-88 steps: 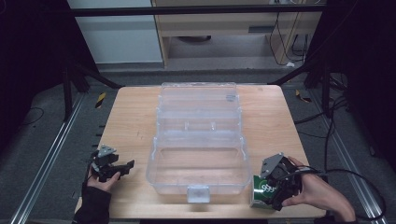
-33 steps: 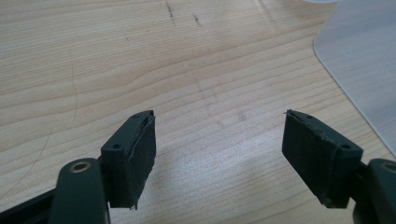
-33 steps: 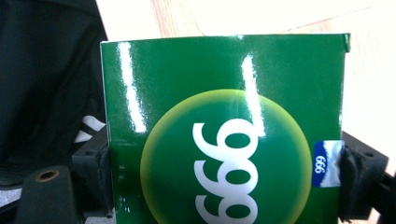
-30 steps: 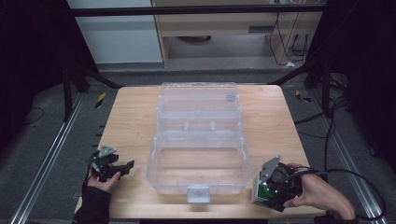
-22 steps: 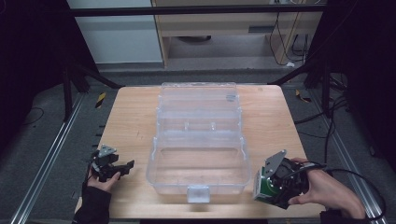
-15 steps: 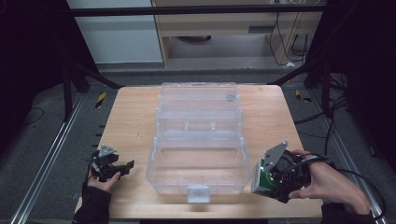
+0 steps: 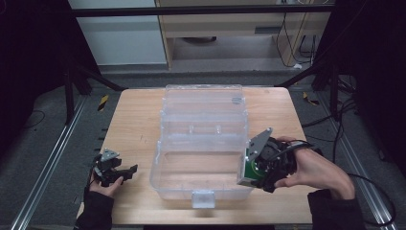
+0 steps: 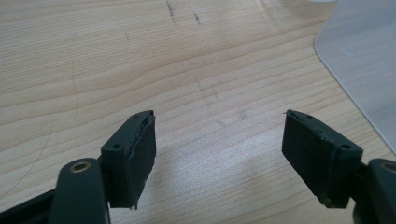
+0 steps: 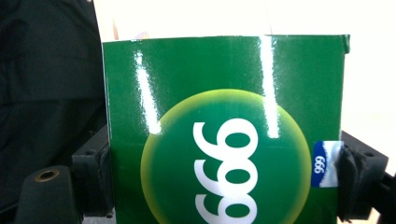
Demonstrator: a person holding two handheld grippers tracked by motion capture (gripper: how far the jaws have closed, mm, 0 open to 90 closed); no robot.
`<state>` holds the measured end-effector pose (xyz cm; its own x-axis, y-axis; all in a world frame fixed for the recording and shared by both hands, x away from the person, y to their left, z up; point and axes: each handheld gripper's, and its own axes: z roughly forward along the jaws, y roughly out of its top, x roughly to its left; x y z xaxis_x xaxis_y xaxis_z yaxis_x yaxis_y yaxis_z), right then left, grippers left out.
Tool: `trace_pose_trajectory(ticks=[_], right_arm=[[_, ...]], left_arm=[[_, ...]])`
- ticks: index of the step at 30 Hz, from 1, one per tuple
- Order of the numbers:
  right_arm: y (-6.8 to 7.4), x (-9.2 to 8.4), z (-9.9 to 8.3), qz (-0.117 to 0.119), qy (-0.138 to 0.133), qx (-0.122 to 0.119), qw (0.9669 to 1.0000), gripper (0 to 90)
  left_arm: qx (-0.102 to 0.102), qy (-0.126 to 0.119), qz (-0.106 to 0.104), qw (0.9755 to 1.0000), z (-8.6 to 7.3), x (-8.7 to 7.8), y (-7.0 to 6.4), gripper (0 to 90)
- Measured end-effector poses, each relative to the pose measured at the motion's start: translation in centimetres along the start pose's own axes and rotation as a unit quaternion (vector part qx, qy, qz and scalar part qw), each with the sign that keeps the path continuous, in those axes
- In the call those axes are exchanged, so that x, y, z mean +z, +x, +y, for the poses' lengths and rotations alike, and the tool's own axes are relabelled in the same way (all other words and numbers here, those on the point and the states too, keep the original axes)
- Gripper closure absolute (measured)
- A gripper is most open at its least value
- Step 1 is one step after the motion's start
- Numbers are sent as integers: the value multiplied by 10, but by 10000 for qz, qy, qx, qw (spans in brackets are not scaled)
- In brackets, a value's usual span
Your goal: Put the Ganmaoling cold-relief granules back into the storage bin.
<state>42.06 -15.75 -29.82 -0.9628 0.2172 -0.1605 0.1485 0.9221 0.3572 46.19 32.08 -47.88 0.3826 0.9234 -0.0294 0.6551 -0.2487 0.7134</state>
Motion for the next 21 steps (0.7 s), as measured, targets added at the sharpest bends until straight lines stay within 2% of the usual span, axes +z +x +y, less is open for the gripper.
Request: trace_pose_trajectory(ticks=[6,12,21], right_arm=[[-9,8,24,18,21,-133,9999,158],[-16,22,39,85,39,-274,9996,158],[-22,43,42,166,178,-326,9992,158]], left_arm=[[-8,-18,1,10000,0,0,1,254],[-7,-31,-2,10000,0,-1,2,255],[-18,-31,-2,10000,0,-1,2,256]])
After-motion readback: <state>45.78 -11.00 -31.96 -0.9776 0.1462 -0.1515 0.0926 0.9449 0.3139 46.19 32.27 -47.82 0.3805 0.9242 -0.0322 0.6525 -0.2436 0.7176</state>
